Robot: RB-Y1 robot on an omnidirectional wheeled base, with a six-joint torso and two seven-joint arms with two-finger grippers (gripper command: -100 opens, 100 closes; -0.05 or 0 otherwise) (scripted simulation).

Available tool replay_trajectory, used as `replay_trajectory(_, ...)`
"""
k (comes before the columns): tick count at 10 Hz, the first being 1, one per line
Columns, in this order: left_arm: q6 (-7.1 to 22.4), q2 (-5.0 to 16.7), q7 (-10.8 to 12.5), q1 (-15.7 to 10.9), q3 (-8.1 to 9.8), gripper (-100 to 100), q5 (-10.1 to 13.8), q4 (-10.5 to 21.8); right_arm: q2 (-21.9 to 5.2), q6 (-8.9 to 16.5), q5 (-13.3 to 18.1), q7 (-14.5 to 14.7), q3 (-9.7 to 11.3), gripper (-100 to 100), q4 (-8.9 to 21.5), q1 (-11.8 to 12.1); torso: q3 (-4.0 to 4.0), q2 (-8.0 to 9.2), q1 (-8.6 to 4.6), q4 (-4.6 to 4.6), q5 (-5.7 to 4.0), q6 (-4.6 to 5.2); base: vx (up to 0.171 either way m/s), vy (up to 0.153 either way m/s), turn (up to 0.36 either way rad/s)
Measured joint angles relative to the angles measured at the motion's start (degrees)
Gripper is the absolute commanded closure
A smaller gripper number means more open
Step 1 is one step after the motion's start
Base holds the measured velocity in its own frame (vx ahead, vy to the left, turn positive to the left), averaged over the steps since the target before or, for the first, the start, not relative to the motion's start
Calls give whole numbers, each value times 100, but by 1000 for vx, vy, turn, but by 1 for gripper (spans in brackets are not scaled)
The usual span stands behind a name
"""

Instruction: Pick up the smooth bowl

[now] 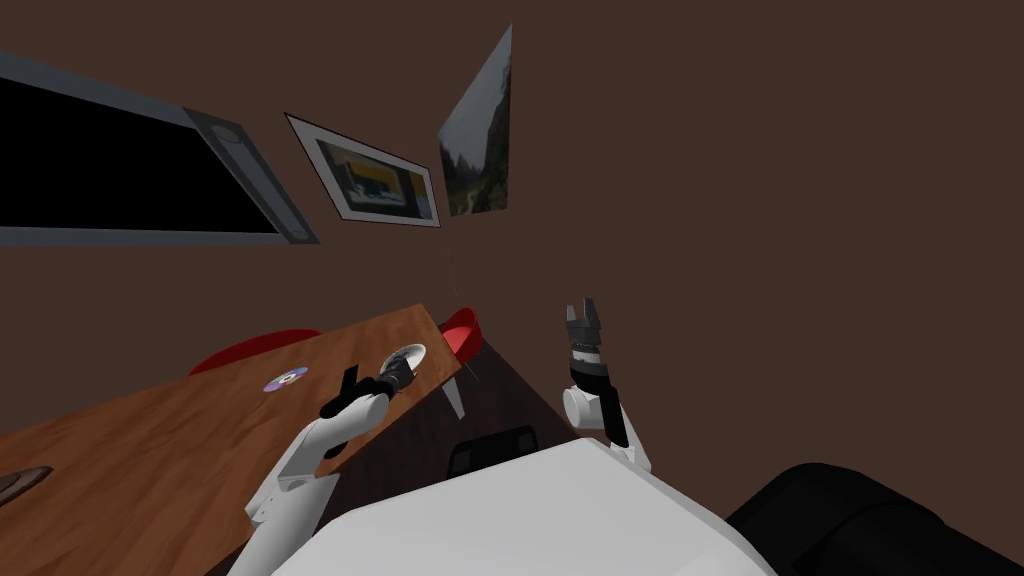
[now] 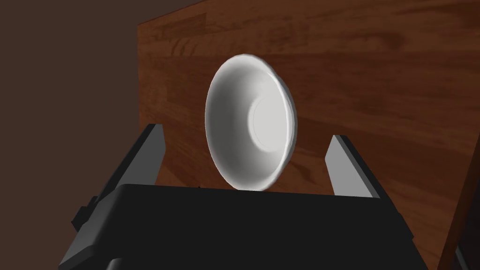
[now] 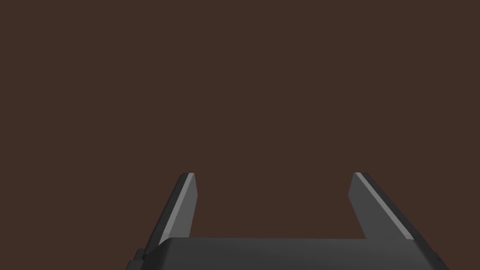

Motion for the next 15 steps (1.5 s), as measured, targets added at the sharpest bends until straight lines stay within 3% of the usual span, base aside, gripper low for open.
replay_trajectory(3,370,100,81,-106,13,-100,101,321,0,0,0,0,0,0,0,0,0,-1,7,0,2,0,4,56,-69)
replay_trajectory(8,977,314,259,-484,-62,-100,26,1056,-1,0,0,0,-1,0,0,0,-5,-8,20,-2,4,0,16,84,-84)
replay_trajectory(15,1369,646,411,-839,-371,-100,-284,1919,-1,0,0,0,-1,0,0,1,-6,-10,21,-2,5,-2,19,82,-58)
